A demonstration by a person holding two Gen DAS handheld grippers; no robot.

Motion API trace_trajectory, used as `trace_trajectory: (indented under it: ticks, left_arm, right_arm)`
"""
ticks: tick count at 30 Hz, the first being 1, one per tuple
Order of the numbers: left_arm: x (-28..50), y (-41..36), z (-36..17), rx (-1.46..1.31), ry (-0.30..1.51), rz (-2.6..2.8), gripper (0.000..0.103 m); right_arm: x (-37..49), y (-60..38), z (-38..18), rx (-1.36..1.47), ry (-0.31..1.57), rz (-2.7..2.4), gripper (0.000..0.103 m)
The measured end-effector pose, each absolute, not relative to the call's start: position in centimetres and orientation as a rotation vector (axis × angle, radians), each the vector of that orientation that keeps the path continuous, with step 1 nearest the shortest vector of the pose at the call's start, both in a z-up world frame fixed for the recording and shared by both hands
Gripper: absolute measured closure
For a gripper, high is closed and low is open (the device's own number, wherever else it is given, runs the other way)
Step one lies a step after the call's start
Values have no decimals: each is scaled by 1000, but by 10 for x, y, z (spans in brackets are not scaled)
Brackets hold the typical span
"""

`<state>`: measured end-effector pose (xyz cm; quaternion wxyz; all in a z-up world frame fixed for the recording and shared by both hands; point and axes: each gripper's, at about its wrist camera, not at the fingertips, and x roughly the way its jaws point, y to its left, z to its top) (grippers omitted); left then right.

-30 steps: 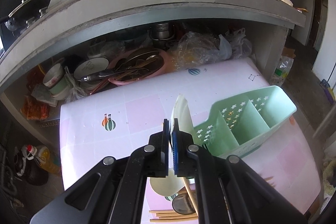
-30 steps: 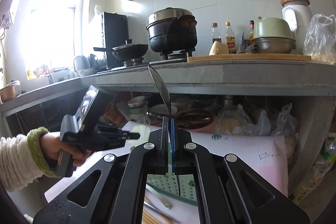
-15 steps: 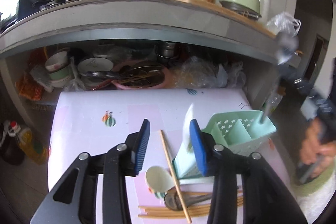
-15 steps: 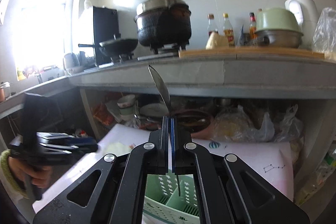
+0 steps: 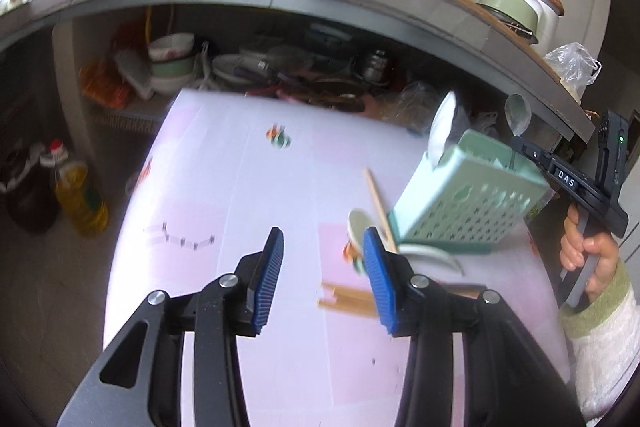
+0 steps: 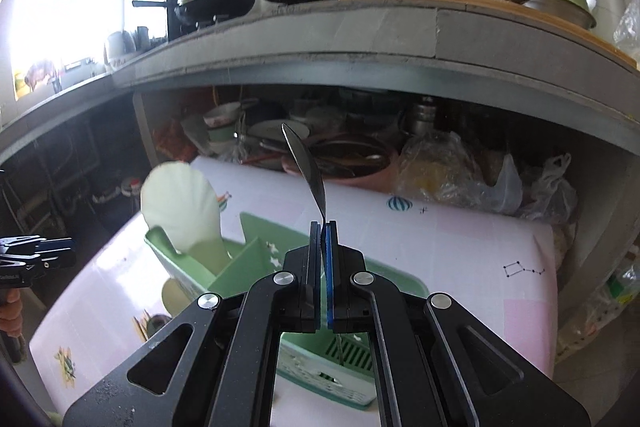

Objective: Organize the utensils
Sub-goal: 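Lower the metal spoon into the green holder and open the right gripper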

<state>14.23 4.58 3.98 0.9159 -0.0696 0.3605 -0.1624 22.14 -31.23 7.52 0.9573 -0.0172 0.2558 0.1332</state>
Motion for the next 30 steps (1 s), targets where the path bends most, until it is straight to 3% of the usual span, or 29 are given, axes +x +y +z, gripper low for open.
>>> trace_trajectory:
  ticks: [18, 30]
  left_arm:
    - [132, 65, 23, -210, 762, -334, 63]
    - [131, 63, 21, -215, 778, -324, 63]
  right_arm:
    - [228, -310, 71, -107, 724, 217, 102]
    - [220, -303, 72, -175, 730, 193, 99]
